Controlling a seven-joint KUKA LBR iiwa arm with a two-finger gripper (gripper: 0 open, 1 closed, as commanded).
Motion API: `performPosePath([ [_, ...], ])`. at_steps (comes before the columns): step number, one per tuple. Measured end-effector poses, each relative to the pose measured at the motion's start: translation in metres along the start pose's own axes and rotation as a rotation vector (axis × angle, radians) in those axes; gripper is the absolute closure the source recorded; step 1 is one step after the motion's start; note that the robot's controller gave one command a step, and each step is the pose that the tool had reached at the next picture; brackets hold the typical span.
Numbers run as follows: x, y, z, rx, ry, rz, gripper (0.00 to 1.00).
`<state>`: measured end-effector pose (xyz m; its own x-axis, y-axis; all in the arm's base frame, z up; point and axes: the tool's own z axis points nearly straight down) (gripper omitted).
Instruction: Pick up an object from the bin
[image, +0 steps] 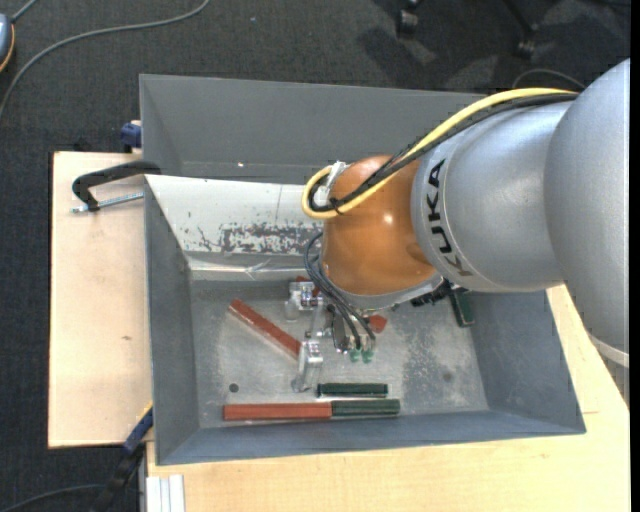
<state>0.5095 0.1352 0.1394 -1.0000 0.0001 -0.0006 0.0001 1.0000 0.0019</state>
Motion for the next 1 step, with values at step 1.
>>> performPosePath([
  [1,-0.0335,0.0043,0.0718,0.001,0.001,-0.117,0.00],
])
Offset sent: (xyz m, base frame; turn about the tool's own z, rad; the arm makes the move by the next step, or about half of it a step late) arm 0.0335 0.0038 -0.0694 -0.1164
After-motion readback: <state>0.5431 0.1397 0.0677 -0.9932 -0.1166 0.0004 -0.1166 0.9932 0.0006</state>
